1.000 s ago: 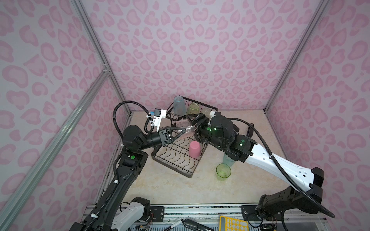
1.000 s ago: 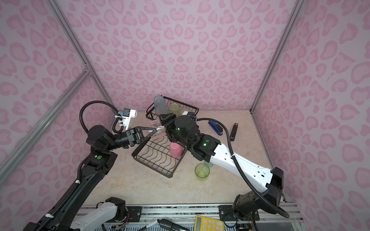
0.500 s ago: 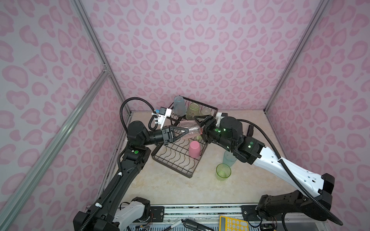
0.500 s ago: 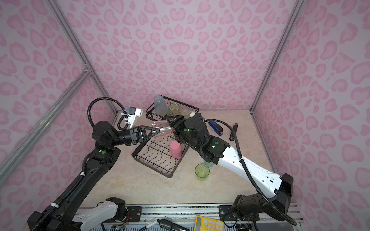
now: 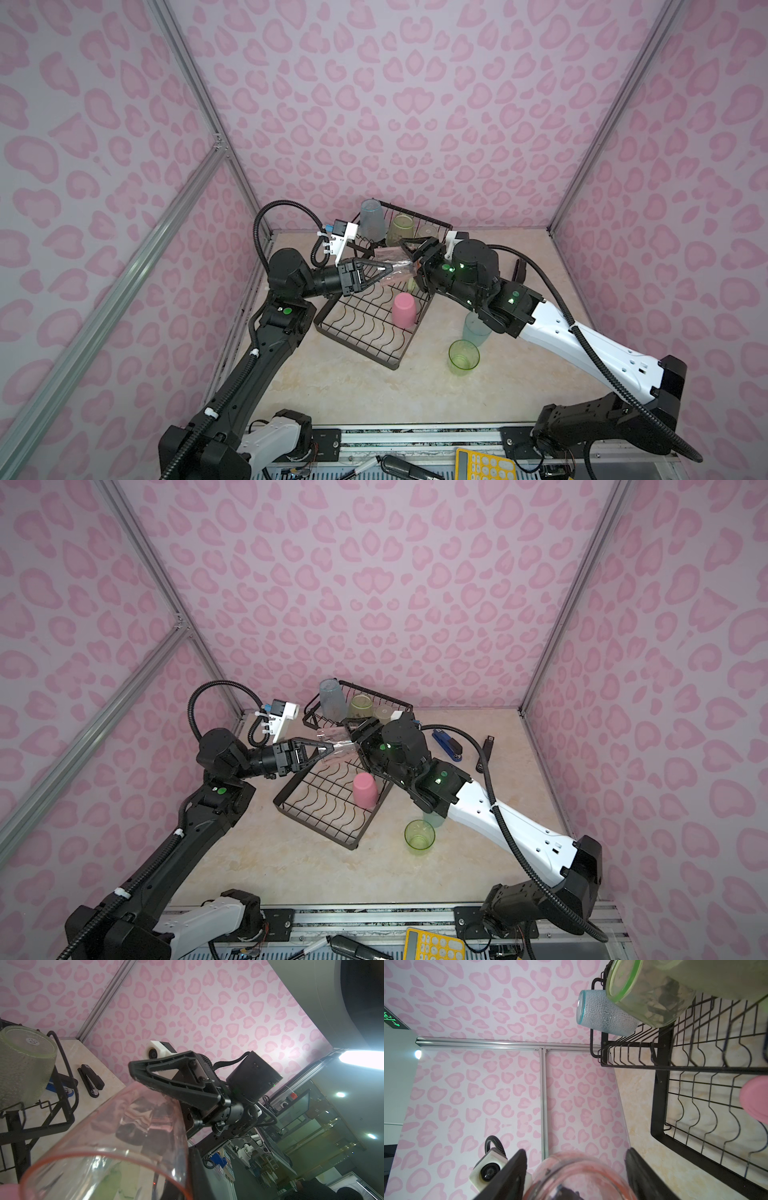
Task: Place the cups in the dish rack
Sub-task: 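Open the left gripper and draw it back while right gripper holds the cup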
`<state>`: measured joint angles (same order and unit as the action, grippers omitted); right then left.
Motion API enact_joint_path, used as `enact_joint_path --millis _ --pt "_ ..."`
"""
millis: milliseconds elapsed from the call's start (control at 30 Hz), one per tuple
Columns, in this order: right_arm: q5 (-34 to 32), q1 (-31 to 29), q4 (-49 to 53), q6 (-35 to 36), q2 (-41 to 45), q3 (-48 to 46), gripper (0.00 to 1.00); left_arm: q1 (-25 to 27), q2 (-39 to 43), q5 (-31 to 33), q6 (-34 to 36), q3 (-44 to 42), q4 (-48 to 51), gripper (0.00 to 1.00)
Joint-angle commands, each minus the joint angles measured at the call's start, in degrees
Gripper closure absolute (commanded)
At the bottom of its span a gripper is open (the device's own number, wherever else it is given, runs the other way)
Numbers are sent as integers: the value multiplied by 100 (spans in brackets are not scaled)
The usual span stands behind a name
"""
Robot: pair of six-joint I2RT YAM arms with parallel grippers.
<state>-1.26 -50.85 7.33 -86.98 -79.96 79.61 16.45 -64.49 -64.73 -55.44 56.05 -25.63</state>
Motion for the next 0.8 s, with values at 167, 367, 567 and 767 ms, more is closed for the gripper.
enact_joint_path --millis 167,367,567,767 --pt "-71 -21 114 224 60 -33 37 -1 -99 99 159 75 -226 74" --pt "-456 -21 218 500 75 10 41 4 -123 239 412 117 193 55" --pt "-706 -19 269 718 -1 11 42 -3 -217 344 475 152 397 47" --pt "-1061 -15 426 1099 -45 96 43 -5 -275 712 1081 367 1627 44"
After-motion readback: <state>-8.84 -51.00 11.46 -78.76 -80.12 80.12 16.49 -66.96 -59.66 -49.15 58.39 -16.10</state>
